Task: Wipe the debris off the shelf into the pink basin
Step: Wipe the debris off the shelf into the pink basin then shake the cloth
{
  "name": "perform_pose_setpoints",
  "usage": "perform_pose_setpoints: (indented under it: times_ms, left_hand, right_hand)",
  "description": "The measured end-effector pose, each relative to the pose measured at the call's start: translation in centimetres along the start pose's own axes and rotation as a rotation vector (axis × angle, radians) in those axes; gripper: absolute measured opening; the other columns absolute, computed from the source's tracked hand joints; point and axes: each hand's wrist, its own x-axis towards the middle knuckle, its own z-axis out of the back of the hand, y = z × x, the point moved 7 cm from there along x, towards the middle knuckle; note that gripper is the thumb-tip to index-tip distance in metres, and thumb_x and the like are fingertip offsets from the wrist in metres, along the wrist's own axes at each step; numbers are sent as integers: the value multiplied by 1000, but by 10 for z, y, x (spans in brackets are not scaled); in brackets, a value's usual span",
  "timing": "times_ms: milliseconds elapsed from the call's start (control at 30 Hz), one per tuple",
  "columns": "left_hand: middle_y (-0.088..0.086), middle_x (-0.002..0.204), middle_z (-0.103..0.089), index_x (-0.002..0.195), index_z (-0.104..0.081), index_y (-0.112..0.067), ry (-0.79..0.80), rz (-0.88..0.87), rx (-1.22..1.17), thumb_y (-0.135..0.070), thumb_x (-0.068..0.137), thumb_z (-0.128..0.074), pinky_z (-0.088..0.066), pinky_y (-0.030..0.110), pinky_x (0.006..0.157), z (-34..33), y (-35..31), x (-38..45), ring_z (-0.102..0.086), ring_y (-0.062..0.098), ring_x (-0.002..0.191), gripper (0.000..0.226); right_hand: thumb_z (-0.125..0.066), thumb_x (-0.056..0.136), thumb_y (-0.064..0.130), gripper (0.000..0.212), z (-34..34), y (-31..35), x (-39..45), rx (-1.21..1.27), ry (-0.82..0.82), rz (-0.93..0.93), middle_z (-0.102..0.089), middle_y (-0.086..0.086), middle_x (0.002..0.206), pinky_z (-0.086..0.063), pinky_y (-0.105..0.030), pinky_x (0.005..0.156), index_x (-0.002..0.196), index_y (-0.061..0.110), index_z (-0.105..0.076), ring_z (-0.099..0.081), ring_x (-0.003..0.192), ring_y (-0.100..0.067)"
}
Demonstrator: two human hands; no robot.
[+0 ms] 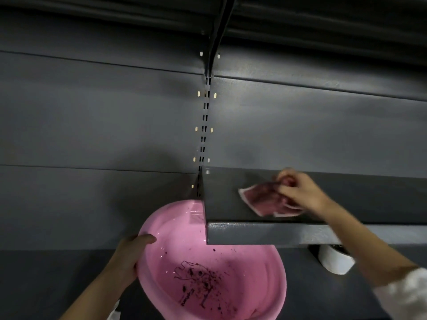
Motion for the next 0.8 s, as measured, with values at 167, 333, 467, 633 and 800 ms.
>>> perform_pose_setpoints:
  times_ms: [167,333,467,633,800]
  left_hand:
    - [34,103,-62,121,-52,10,-10,21,-15,-1,87,-51,-49,38,67,4,7,2,-60,44,90,35]
    - [33,96,-64,118,-53,11,-11,4,-23,-1,88,-50,-49,38,66,11,10,0,-61,43,85,33]
    - [29,80,-66,107,-59,12,12,-38,-20,0,88,-47,-48,36,61,20,5,-5,-62,39,76,25]
    - [29,99,-62,115,-53,9,-54,-41,7,-3,90,-48,-48,43,76,45,2,3,-59,41,90,28]
    - [37,110,-57,119,-48,19,-220,14,5,8,86,-47,-45,50,84,84,33,24,-56,48,97,35]
  right_hand:
    - [-53,80,-2,27,8,-41,-19,-292,112,-186,-59,5,67,-43,-15,56,73,20,-65,-54,65,-13]
    - [-52,76,1,22,-76,23,-11,-297,272,35,-65,-3,80,-35,-18,65,84,13,-69,-55,77,-13]
    - [-51,76,4,20,-136,77,-7,-288,350,194,-70,-12,92,-38,-21,62,88,6,-67,-57,80,-19]
    - [-54,78,6,18,-164,122,-5,-279,318,328,-63,-21,102,-39,-26,77,92,2,-65,-58,95,-30]
    - [-58,75,4,20,-195,141,-19,-170,273,414,-57,-22,102,-39,-28,83,93,2,-64,-56,93,-32]
